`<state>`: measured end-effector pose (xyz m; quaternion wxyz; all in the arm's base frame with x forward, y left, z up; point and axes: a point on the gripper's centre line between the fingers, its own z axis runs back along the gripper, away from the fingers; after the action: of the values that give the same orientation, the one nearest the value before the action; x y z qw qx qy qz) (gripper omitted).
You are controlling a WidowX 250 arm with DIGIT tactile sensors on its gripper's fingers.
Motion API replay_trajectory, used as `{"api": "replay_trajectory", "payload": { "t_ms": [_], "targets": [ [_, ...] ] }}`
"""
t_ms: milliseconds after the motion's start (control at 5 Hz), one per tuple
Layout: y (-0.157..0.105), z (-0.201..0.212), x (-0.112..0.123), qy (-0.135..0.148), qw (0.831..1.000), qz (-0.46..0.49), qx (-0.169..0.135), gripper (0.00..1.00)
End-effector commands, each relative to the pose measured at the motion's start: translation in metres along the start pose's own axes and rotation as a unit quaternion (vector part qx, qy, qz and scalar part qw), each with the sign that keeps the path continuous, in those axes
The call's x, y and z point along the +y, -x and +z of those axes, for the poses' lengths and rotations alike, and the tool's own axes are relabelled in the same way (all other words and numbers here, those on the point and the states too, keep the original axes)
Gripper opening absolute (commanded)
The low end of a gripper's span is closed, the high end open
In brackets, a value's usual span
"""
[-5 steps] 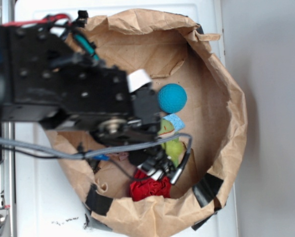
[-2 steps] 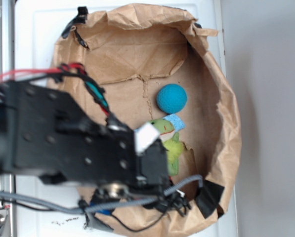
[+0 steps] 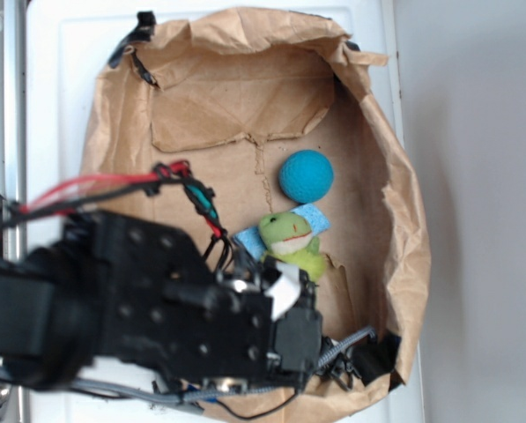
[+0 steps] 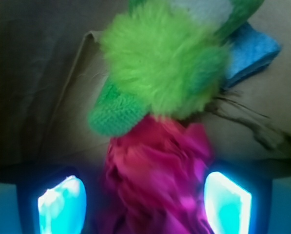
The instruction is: Grab the red paper.
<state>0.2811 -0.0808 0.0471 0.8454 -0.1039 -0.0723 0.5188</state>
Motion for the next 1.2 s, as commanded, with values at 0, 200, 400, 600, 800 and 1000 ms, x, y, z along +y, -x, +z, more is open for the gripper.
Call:
{"api": "replay_trajectory", "payload": {
  "t_ms": [0,200,400,600,800,1000],
  "targets": [
    [-0.006,0.018,-0.016,0.001,1.0,0.007,-0.009,0.0],
    [-0.012,0.044,-0.02,0.004,1.0,-0.001,0.003,0.0],
    [-0.025,0.063,-0.023,-0.008,1.0,0.002,0.014,0.0],
    [-0.052,0.093,-0.03,-0.002,0.999,0.014,0.032,0.0],
    [-0.073,0.114,-0.036,0.001,1.0,0.008,0.007,0.0],
    [-0.088,0.136,-0.029,0.002,0.999,0.0,-0.052,0.0]
  ]
}}
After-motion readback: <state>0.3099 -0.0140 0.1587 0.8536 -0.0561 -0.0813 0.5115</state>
